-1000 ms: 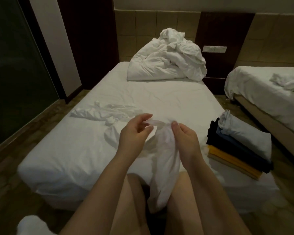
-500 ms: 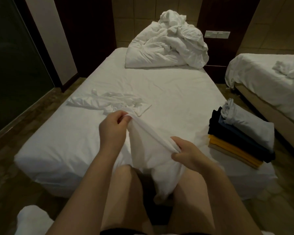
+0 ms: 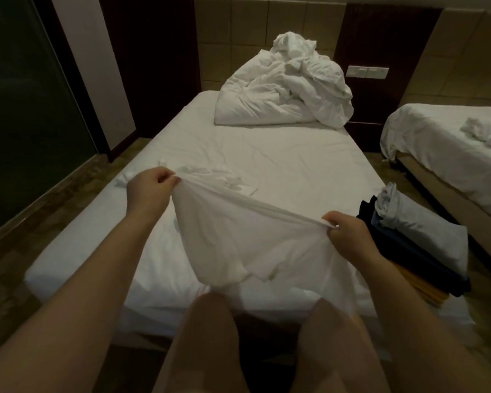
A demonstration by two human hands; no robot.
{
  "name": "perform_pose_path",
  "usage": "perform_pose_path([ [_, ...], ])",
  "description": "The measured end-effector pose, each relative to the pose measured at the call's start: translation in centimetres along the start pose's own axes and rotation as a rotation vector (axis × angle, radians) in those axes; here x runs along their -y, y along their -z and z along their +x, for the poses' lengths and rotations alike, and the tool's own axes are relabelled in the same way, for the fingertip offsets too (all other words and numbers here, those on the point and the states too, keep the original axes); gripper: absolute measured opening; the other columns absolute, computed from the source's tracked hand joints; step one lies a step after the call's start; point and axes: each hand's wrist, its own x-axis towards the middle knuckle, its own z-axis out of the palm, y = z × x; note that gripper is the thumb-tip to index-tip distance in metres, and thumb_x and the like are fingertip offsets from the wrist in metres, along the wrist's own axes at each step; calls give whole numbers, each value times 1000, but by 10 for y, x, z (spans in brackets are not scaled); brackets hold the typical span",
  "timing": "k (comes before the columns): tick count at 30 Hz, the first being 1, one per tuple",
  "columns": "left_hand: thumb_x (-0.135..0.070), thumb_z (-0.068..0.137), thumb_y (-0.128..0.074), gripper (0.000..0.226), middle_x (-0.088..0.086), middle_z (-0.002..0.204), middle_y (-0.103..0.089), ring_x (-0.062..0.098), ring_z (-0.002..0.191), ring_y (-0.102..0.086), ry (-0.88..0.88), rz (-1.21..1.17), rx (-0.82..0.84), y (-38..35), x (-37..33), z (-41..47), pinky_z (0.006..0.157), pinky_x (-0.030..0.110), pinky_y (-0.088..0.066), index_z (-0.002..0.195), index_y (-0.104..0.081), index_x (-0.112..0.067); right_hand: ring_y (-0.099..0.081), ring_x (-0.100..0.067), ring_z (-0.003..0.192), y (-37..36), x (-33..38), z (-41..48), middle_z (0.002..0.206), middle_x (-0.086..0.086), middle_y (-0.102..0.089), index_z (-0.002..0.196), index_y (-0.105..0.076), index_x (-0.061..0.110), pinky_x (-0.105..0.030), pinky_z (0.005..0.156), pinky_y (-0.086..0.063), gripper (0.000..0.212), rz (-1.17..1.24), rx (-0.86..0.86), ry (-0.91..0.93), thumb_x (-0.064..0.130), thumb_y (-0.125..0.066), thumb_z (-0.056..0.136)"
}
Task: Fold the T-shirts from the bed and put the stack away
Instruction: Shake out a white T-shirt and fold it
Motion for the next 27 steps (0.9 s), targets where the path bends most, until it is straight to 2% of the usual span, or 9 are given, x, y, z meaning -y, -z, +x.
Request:
perform_pose_path([
  [3,-22,90,-58,14,4,81,-64,20,79,-58,33,57,120,-10,12,-7,74,31,-45,86,-68,-12,-51,-23,93,7,3,11,95,-7,-60,102,-66,5,-25,75,-32,28,53,-46,-12,-5,-47,83],
  [5,-20,87,-61,12,5,76,-66,18,72,-60,60,60,290,-21,21,-16,71,30,-47,80,-69,-13,-54,-28,99,8,-3,13,103,-11,-64,104,-65,7,-27,78,-35,31,51,-94,-59,-4,-46,83],
  [7,-18,87,-62,11,1,71,-64,12,63,-58,83,74,445,-34,28,-25,64,25,-44,79,-69,-15,-54,-27,107,3,-9,10,109,-8,-62,106,-64,12,-28,84,-38,37,74,-38,-102,-7,-45,81],
  [8,-20,87,-62,11,-1,71,-64,11,63,-58,87,90,469,-41,33,-28,63,25,-44,80,-69,-16,-53,-23,110,-2,-9,7,108,-4,-61,106,-64,16,-27,88,-38,41,113,21,-100,-8,-46,79],
  [12,-27,90,-57,15,-1,84,-68,17,79,-61,108,131,414,-64,48,-29,76,30,-47,89,-70,-18,-52,-13,105,-31,2,-3,104,4,-61,99,-62,26,-27,90,-40,41,221,159,-59,-7,-51,77],
  [16,-30,92,-54,21,2,88,-69,20,82,-62,127,167,426,-88,65,-29,73,31,-47,91,-69,-16,-55,-10,98,-64,14,6,102,6,-65,100,-65,25,-23,82,-39,26,201,199,-55,8,-55,85],
  [19,-32,94,-50,24,5,101,-67,21,91,-59,201,203,364,-104,88,-25,72,27,-40,102,-65,-15,-56,-9,94,-96,24,23,104,5,-66,103,-68,22,-22,83,-39,20,160,223,-51,18,-55,88],
  [23,-38,95,-46,43,14,126,-55,31,110,-54,390,180,396,-132,120,-11,83,32,-41,131,-44,-14,-59,-13,99,-142,43,49,106,7,-67,104,-67,24,-30,90,-45,21,143,298,-86,23,-51,90],
  [27,-40,94,-46,61,17,133,-50,35,116,-51,551,108,471,-165,136,4,92,38,-42,144,-21,-17,-58,-13,101,-189,57,68,109,7,-66,107,-66,24,-32,91,-45,23,151,389,-90,24,-49,92],
])
